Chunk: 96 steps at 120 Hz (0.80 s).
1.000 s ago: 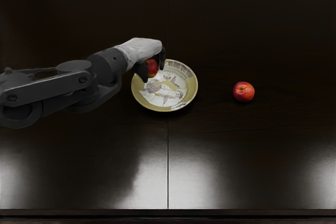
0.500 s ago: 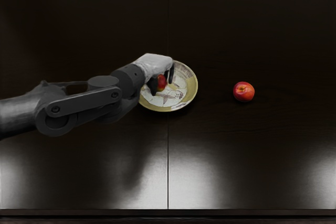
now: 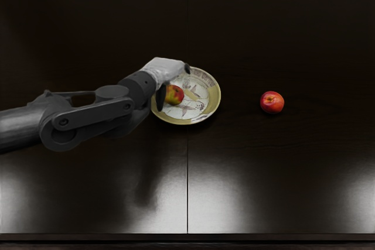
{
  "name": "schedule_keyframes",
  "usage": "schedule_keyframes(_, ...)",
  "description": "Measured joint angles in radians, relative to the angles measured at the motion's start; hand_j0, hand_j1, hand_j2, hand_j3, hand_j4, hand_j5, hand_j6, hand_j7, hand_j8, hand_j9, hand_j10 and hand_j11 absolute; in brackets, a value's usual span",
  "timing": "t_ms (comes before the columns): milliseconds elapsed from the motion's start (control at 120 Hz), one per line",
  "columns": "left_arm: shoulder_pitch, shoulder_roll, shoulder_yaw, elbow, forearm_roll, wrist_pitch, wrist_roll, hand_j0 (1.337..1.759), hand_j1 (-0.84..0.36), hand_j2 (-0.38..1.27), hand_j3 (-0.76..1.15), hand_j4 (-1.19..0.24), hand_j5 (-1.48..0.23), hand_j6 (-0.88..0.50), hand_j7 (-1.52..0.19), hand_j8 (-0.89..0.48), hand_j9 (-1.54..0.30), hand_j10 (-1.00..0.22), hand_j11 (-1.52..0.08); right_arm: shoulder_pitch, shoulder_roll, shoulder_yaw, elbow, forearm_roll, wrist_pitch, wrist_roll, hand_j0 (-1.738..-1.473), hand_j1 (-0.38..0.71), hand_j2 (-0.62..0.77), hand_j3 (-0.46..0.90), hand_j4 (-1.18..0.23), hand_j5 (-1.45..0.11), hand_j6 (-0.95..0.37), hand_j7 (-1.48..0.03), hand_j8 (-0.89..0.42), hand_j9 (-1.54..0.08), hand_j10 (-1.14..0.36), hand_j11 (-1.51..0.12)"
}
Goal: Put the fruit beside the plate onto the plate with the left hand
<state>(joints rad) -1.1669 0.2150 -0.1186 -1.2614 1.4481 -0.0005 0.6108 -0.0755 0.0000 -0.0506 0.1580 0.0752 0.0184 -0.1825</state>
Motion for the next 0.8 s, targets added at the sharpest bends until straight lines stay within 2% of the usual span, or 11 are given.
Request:
schedule_keyframes(150,-0.018,0.095,-0.029,-0.099,-0.053,-0.004,0.0,1.658,0.21,0.07,0.0,-0.13,-0.18,-0.11,-0.18,-0.11,-0.18,-0.14,-0.18,0.0,0.0,0.0,0.0,0.0,0.0,0.0,-1.658,-0.35,0.0,0.0,0.0,0.0,0.0,0.0,0.0,0.0,0.0,0.0)
schedule_keyframes(300,-0.009,0.195,-0.146,-0.178,-0.338,-0.086,0.0,1.658,0.27,0.04,0.0,-0.08,-0.11,-0.07,-0.1,-0.07,-0.1,-0.08,-0.1,0.0,0.0,0.0,0.0,0.0,0.0,0.0,-1.658,-0.35,0.0,0.0,0.0,0.0,0.0,0.0,0.0,0.0,0.0,0.0)
schedule_keyframes(417,-0.004,0.369,-0.262,-0.196,-0.648,-0.321,0.0,1.658,0.29,0.02,0.0,-0.06,-0.07,-0.05,-0.07,-0.05,-0.07,-0.06,-0.07,0.0,0.0,0.0,0.0,0.0,0.0,0.0,-1.658,-0.35,0.0,0.0,0.0,0.0,0.0,0.0,0.0,0.0,0.0,0.0)
schedule_keyframes(525,-0.003,0.5,-0.31,-0.202,-0.89,-0.506,0.0,1.658,0.3,0.02,0.0,-0.04,-0.05,-0.04,-0.05,-0.04,-0.05,-0.04,-0.05,0.0,0.0,0.0,0.0,0.0,0.0,0.0,-1.658,-0.35,0.0,0.0,0.0,0.0,0.0,0.0,0.0,0.0,0.0,0.0)
schedule_keyframes(683,-0.002,0.73,-0.332,-0.203,-1.18,-0.588,0.0,1.658,0.31,0.01,0.0,-0.03,-0.04,-0.03,-0.04,-0.03,-0.04,-0.03,-0.04,0.0,0.0,0.0,0.0,0.0,0.0,0.0,-1.658,-0.35,0.0,0.0,0.0,0.0,0.0,0.0,0.0,0.0,0.0,0.0)
schedule_keyframes(800,0.01,0.749,-0.336,-0.202,-1.282,-0.603,0.0,1.658,0.32,0.01,0.0,-0.03,-0.04,-0.03,-0.03,-0.03,-0.03,-0.03,-0.03,0.0,0.0,0.0,0.0,0.0,0.0,0.0,-1.658,-0.35,0.0,0.0,0.0,0.0,0.0,0.0,0.0,0.0,0.0,0.0)
